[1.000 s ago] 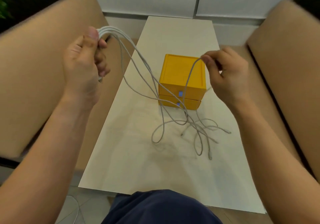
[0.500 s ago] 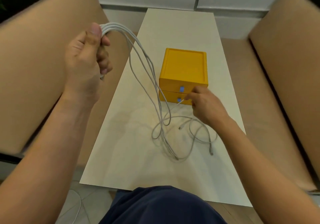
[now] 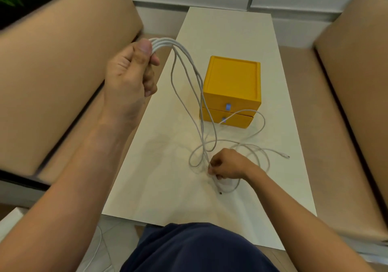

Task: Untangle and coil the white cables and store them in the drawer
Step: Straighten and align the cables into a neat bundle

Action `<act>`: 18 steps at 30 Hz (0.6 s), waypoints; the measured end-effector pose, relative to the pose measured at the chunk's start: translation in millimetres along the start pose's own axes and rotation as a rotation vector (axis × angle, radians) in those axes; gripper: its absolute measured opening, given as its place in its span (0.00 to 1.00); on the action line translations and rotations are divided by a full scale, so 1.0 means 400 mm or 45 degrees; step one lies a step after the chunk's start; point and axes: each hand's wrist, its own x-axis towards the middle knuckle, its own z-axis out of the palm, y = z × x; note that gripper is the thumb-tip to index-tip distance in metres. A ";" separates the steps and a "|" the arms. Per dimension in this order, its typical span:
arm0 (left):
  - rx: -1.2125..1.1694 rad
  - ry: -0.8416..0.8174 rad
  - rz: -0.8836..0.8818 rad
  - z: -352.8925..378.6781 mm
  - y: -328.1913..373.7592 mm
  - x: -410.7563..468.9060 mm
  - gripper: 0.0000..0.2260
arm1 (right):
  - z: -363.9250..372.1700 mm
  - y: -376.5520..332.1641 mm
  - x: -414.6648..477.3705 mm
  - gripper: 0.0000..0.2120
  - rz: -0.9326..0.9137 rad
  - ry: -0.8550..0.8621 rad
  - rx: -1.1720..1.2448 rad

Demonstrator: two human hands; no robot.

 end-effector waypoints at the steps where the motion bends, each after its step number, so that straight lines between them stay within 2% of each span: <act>1: 0.001 0.003 -0.007 0.000 -0.003 -0.003 0.16 | -0.011 -0.004 -0.003 0.05 0.029 0.054 0.025; 4: -0.002 0.003 -0.012 0.000 -0.010 -0.010 0.16 | -0.048 -0.021 -0.017 0.08 0.107 0.315 -0.091; 6: 0.009 0.016 -0.005 0.000 -0.013 -0.013 0.15 | -0.080 -0.041 -0.037 0.08 0.063 0.459 -0.084; 7: 0.025 0.023 -0.002 0.000 -0.015 -0.014 0.15 | -0.099 -0.051 -0.050 0.07 0.008 0.517 0.086; 9: 0.054 0.035 0.000 -0.004 -0.019 -0.018 0.15 | -0.137 -0.076 -0.080 0.07 -0.075 0.608 0.621; 11: 0.044 0.062 -0.003 -0.014 -0.021 -0.025 0.15 | -0.173 -0.095 -0.111 0.07 -0.122 0.715 0.933; 13: -0.007 0.107 0.014 -0.029 -0.012 -0.027 0.16 | -0.198 -0.102 -0.133 0.08 -0.156 0.798 1.037; 18: -0.134 0.270 0.081 -0.076 0.027 -0.001 0.15 | -0.222 -0.089 -0.154 0.07 -0.178 0.845 1.233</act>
